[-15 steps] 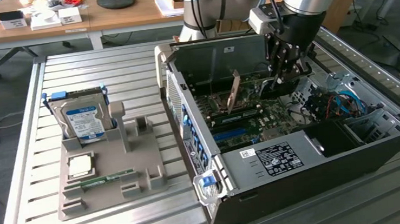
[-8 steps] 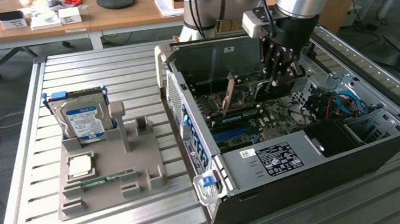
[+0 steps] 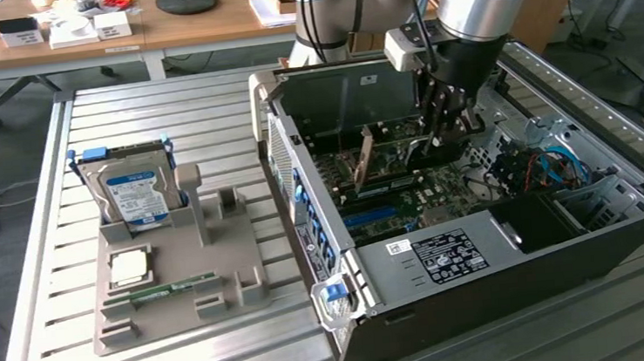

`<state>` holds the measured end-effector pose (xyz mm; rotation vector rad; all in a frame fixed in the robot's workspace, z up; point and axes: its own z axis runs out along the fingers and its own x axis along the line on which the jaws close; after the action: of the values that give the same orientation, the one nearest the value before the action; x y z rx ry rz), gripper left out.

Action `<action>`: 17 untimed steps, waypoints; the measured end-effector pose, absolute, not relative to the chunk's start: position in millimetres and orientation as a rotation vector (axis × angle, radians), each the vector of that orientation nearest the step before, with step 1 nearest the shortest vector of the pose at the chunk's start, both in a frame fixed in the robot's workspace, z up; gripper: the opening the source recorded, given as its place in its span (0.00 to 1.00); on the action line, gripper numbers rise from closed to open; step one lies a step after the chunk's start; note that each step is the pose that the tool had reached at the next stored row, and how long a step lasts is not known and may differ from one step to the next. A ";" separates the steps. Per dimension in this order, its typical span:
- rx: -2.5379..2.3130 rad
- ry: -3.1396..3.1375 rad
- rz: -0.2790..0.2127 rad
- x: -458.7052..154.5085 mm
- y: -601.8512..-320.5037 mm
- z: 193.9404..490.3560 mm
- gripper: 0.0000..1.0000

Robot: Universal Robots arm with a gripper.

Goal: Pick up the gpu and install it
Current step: 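Insert the gpu into the slot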

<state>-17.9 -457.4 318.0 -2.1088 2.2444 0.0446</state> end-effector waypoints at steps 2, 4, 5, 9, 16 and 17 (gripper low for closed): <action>-2.109 2.245 0.045 -18.0 -457.4 318.0 0.27; -2.108 2.245 0.045 -19.7 -457.4 317.6 0.27; -2.109 2.244 0.045 -21.0 -457.4 317.4 0.27; -2.108 2.245 0.045 -25.0 -457.4 316.5 0.27; -2.106 2.247 0.044 -31.3 -457.4 315.9 0.27; -2.106 2.247 0.045 -31.3 -457.4 315.8 0.27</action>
<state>-31.3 -457.4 315.8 -2.1057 2.2471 0.0446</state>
